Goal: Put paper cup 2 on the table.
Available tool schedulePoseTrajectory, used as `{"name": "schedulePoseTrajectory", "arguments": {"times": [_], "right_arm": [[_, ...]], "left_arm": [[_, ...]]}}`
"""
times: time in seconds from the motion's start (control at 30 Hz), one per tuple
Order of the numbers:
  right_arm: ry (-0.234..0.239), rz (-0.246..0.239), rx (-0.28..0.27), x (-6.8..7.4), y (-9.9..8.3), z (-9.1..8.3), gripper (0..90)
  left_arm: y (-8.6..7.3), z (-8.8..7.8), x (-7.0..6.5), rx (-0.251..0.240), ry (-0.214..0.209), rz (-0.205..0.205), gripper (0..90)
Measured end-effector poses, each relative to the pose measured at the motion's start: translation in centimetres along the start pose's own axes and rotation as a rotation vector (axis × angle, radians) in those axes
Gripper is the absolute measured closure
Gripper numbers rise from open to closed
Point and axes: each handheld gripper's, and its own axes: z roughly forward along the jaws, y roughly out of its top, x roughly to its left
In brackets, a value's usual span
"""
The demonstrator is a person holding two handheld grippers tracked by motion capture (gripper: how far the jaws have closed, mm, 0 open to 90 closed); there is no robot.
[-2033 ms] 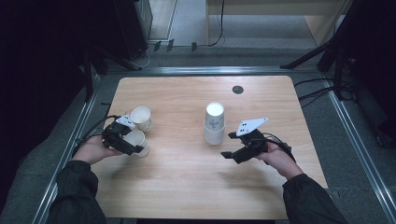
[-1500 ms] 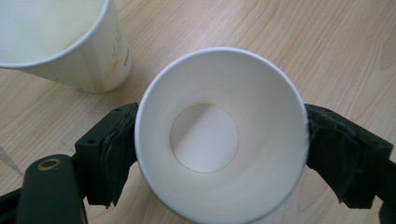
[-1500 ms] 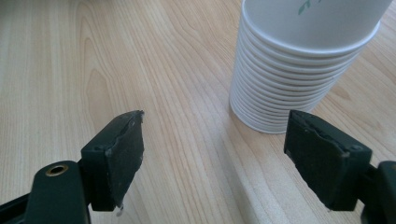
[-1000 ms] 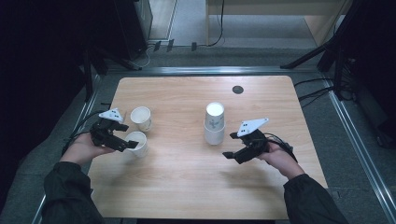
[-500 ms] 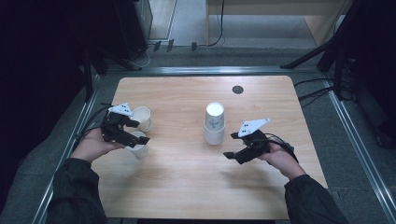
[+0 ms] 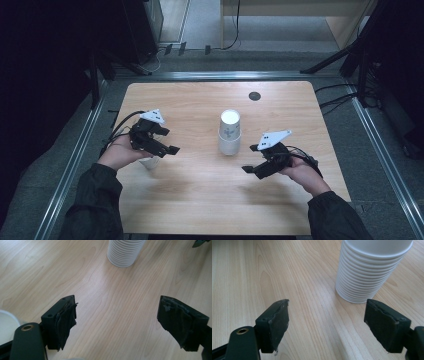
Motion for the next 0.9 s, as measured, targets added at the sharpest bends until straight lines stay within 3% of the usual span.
{"name": "schedulePoseTrajectory", "arguments": {"times": [0.1, 0.3, 0.57, 0.8, 0.9], "right_arm": [[0.001, -0.004, 0.005, 0.1, -0.2, -0.1, 20.2], [-0.001, -0.007, 0.005, 0.2, -0.3, -0.1, 20.2], [-0.002, -0.007, 0.005, 0.3, -0.4, -0.2, 20.2], [0.011, -0.02, -0.002, 0.7, -0.1, -0.2, 20.2], [0.011, -0.026, -0.003, 0.7, 0.0, -0.2, 20.2]], "left_arm": [[0.5, 0.8, -0.3, -0.017, -0.033, -0.004, 16.0], [1.5, 2.5, -1.2, -0.038, -0.046, -0.009, 16.0], [2.0, 4.1, -2.7, -0.018, -0.048, 0.034, 16.0], [2.3, 5.4, -3.8, -0.012, -0.112, 0.035, 16.1], [2.4, 6.0, -4.5, 0.0, -0.112, 0.046, 16.1]]}}
